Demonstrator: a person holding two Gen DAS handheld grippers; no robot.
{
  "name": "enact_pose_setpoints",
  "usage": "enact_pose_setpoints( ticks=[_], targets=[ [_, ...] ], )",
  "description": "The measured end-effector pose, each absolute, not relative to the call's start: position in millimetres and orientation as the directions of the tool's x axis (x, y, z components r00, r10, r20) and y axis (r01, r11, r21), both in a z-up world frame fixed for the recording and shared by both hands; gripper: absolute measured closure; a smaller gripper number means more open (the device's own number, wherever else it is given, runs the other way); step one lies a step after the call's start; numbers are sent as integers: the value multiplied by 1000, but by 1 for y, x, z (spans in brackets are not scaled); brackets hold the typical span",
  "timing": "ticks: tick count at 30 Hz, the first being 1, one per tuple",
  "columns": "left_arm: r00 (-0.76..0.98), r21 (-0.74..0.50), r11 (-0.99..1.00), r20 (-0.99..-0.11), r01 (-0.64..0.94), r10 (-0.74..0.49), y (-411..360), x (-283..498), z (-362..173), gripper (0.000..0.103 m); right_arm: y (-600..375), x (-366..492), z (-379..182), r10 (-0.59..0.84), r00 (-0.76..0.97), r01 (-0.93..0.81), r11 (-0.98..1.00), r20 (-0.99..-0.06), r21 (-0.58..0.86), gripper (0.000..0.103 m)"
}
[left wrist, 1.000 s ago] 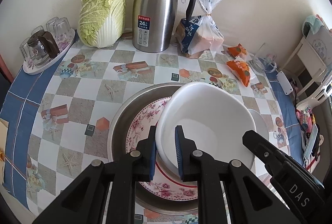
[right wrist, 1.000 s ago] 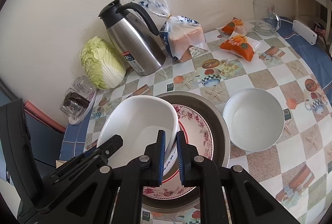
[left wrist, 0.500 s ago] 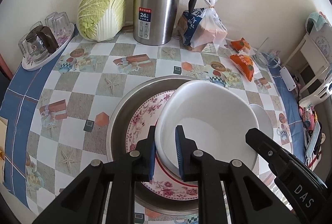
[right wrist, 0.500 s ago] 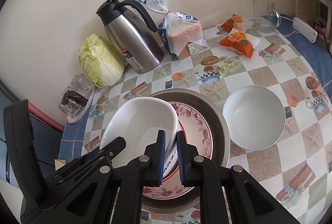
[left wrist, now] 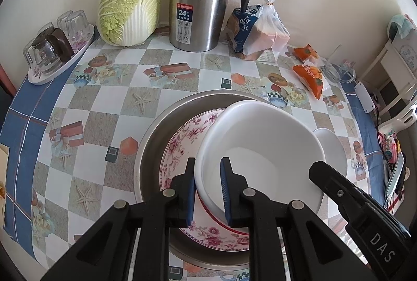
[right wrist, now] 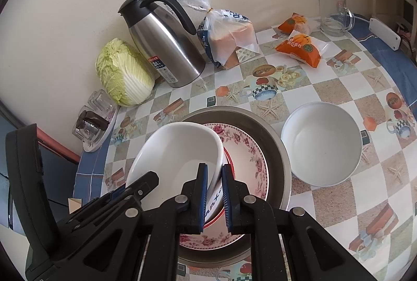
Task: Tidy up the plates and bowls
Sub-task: 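Carry the square bowl with both grippers and lower it onto the red-rimmed bowl, then open both grippers to release the square bowl in the basin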
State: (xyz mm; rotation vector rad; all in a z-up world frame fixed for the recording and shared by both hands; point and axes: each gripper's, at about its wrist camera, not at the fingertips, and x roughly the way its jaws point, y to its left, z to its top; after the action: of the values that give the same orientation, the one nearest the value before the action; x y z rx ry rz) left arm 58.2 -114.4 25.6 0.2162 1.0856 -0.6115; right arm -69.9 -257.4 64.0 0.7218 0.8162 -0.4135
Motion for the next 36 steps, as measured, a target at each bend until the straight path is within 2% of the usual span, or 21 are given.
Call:
enact_pose_setpoints(
  ticks=[13, 33, 36],
  targets=[
    [336, -100, 817, -878, 568, -341, -118, 56, 24, 86, -257, -70, 61, -62, 623, 590, 691, -779, 417, 89],
    [339, -130, 835, -872, 535, -353, -112, 63, 25, 85, -260, -62, 58, -46, 661, 555, 701, -749, 448, 89],
    [346, -134, 835, -866, 533, -360, -110, 62, 28, 83, -261, -62, 58, -40, 661, 555, 699, -750, 452, 89]
  ],
)
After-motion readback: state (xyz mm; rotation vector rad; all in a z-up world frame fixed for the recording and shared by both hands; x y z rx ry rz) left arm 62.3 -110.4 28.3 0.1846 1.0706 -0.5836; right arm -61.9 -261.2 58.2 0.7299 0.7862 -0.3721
